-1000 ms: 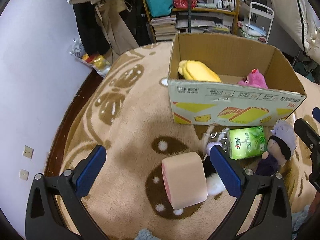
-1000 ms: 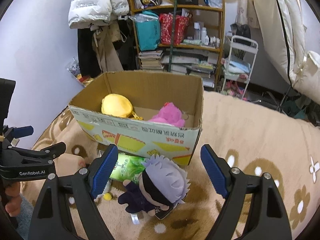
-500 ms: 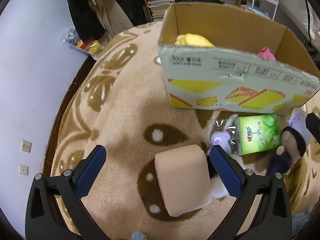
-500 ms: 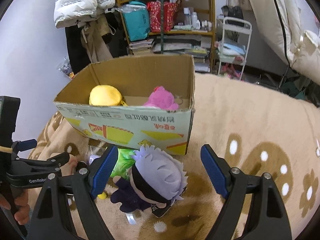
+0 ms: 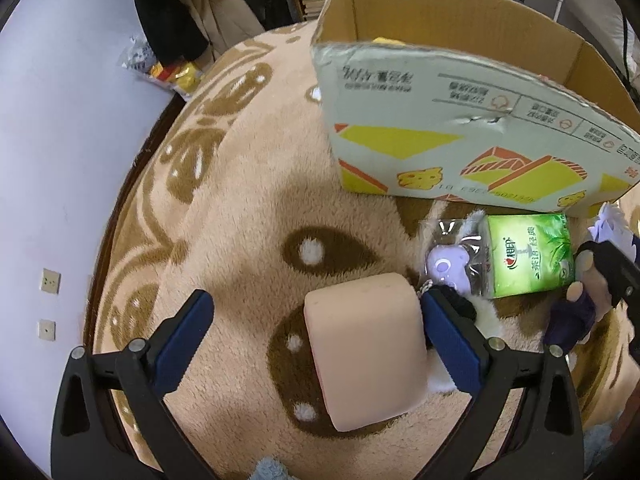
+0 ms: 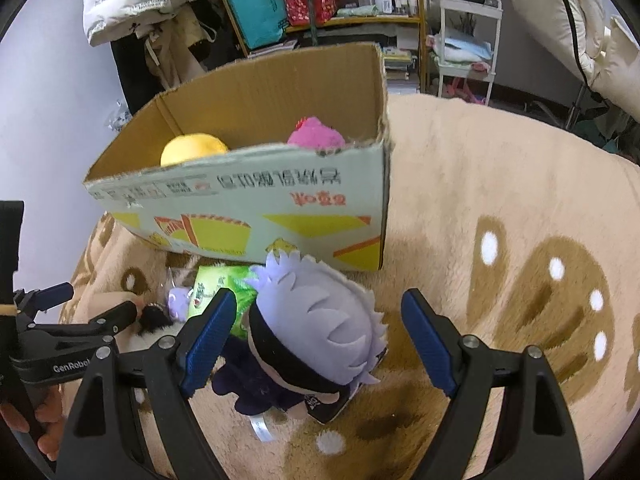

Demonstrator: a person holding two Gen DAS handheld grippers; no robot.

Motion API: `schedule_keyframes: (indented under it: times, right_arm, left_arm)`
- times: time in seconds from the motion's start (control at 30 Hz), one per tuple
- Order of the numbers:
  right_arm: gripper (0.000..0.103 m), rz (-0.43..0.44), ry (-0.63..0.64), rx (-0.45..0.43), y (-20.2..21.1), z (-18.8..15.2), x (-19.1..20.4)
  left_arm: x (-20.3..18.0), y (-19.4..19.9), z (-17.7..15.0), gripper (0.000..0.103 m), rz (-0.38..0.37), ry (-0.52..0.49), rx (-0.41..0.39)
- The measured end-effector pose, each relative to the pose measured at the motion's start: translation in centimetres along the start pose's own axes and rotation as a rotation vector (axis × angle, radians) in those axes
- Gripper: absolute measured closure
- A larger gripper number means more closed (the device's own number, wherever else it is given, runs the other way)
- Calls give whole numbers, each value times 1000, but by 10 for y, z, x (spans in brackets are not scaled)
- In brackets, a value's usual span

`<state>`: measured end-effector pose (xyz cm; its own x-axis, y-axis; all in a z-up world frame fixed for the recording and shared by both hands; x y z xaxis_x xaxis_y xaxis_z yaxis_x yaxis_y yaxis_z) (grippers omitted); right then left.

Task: Organize soft objects
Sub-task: 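Close the left tool on the pink cushion while the right tool grasps the white-haired doll, then lift the pink cushion with the left tool while the right tool lifts the doll toward the box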

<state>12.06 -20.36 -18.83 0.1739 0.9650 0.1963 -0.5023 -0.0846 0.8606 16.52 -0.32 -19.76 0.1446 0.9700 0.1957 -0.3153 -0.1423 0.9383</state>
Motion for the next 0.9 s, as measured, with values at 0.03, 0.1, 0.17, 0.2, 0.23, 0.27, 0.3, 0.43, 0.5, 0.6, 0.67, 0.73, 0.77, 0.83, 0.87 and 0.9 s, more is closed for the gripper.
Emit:
schedule_keyframes:
  times: [0.03,0.1,0.17,0.2,0.23,0.27,0.3,0.43,0.5,0.6,0.67,0.73,0.77,0.83,0.87,0.9]
  right_arm:
    - [15,-1,4,5,-2,0,2]
    - [19,1,17,18,-5,-2,5]
    - [26,5,32,37,-8,-3,8]
    - [28,3,36,43,-10,-4,9]
    - [30,-1,42,46,-10,-5,9]
    - [31,-1,45,46,-10,-6,10]
    - [31,4,43,48,-11,-6,10]
    - [34,-1,56,47,-11,-6,11]
    - [35,-4,70,45,-11,-7,14]
    - [35,-8,77,44,-11,-6,14]
    - [35,-7,73,44,-10,-6,14]
    - [35,-12,71,39,-8,-6,14]
    - [35,-13,71,36,-7,-5,14]
    - [35,-12,69,33,-5,-6,13]
    - [35,-13,68,30,-4,-5,12]
    - [36,-14,67,28,-3,-5,12]
  left_arm:
    - [1,-1,-1,9,-13,10,8]
    - [2,-2,-2,15,-48,28,18]
    - [1,-3,-3,26,-91,43,29]
    - [0,-4,-3,28,-108,47,34]
    - [-2,-4,-4,35,-119,49,37]
    - [-3,-5,-5,45,-143,52,46]
    - [-6,-5,-6,50,-162,55,52]
    - [-10,-3,-6,64,-176,49,50]
    - [-10,-3,-6,66,-182,57,50]
    - [-7,-2,-6,67,-194,74,49]
    - [-6,0,-7,67,-202,83,48]
    - [-5,1,-7,67,-202,82,43]
    - [-6,2,-7,67,-201,80,40]
    - [-6,3,-6,68,-198,73,35]
    - [-6,4,-6,69,-197,69,30]
    - [-7,6,-7,69,-198,67,27]
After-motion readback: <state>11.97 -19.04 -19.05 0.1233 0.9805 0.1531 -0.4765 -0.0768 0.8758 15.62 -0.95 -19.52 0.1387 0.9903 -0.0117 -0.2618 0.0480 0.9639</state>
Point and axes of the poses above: each gripper's, at about its wrist camera, not at the fingertips, and y roughly against the way its jaws point, x to its left, z to its top, the point moved 6 cm from there along -y, roughly the way its jaws point, and after that the axes turned 2 degrees about x, right-handed, at the moved point
